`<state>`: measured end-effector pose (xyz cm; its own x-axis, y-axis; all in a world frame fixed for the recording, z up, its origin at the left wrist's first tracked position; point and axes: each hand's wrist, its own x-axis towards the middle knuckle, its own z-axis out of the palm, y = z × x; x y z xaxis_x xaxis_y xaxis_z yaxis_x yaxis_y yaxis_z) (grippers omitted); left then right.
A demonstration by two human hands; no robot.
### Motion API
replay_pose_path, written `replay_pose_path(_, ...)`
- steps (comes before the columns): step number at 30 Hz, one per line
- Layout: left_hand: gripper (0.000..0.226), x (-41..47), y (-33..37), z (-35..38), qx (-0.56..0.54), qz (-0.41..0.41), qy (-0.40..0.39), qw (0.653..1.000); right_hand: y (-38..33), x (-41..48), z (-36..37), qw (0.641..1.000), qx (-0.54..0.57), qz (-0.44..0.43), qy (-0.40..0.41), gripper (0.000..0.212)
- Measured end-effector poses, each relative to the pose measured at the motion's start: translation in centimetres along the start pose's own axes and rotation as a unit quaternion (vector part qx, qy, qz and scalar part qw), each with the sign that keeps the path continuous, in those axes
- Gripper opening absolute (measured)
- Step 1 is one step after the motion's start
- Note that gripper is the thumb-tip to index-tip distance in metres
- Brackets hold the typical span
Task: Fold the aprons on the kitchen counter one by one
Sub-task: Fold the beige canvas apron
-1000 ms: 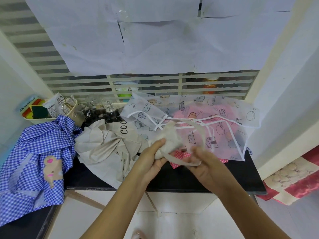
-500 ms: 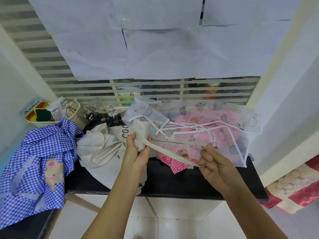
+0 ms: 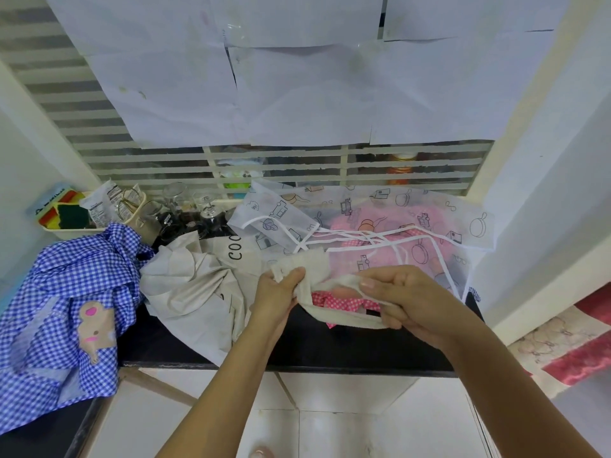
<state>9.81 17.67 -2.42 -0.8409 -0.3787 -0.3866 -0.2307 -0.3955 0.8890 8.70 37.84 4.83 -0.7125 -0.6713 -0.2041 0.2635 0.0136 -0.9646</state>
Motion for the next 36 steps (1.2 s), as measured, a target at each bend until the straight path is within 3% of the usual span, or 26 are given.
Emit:
replay_pose_path(3, 0.034, -0.5, 0.2, -0.1, 0.082, 0.004, -0.18, 0.98, 0.2, 0.8, -1.2, 0.994, 0.102, 0.0, -0.042, 0.031)
replay_pose_path(6, 0.042, -1.1, 0.0, -0.3, 0.147, 0.027, -0.28, 0.948, 0.8, 1.5, -1.6, 0.98, 0.175, 0.021, -0.093, 0.038)
replay_pose_path(10, 0.06, -1.8, 0.5, 0.0, 0.183, 0.068, -0.279, 0.94, 0.9, 1.9, -1.7, 0.977, 0.183, 0.05, -0.095, 0.048)
replay_pose_path(13, 0.05, -2.2, 0.9, 0.4, 0.198, 0.096, -0.238, 0.946, 0.2, 2.3, -1.4, 0.975, 0.2, 0.07, -0.062, 0.041)
replay_pose_path(15, 0.043, -2.4, 1.6, 0.8, 0.161, 0.092, -0.211, 0.96, 0.3, 3.2, -1.7, 0.944, 0.321, 0.07, -0.025, 0.037)
replay_pose_path(18, 0.045, -2.2, 2.7, 1.3, 0.006, 0.064, -0.191, 0.98, 2.0, 4.1, -2.5, 0.87, 0.49, 0.048, 0.016, 0.076)
replay_pose_path(20, 0.046, -2.0, 3.6, 1.7, -0.088, 0.047, -0.143, 0.985, 3.5, 3.9, -1.6, 0.879, 0.473, 0.042, 0.03, 0.075)
replay_pose_path(24, 0.019, -2.2, 5.4, 3.3, -0.154, -0.028, -0.107, 0.982, 5.6, 3.1, 3.2, 0.909, 0.405, 0.066, 0.078, 0.022)
replay_pose_path(25, 0.015, -2.4, 6.0, 3.9, -0.155, -0.049, -0.114, 0.98, 5.7, 3.2, 3.9, 0.908, 0.403, 0.06, 0.1, 0.018)
replay_pose_path(31, 0.016, -3.9, 9.1, 5.6, -0.145, -0.103, -0.204, 0.963, 1.5, 4.3, -1.2, 0.912, 0.302, -0.112, 0.255, 0.017)
replay_pose_path(33, 0.026, -5.0, 9.7, 6.6, -0.138, -0.128, -0.248, 0.95, 0.0, 4.7, -2.7, 0.916, 0.274, -0.143, 0.256, 0.024)
replay_pose_path(36, 0.036, -5.9, 10.5, 7.9, -0.063, -0.079, -0.298, 0.949, -1.6, 5.0, -3.5, 0.937, 0.239, -0.133, 0.219, 0.025)
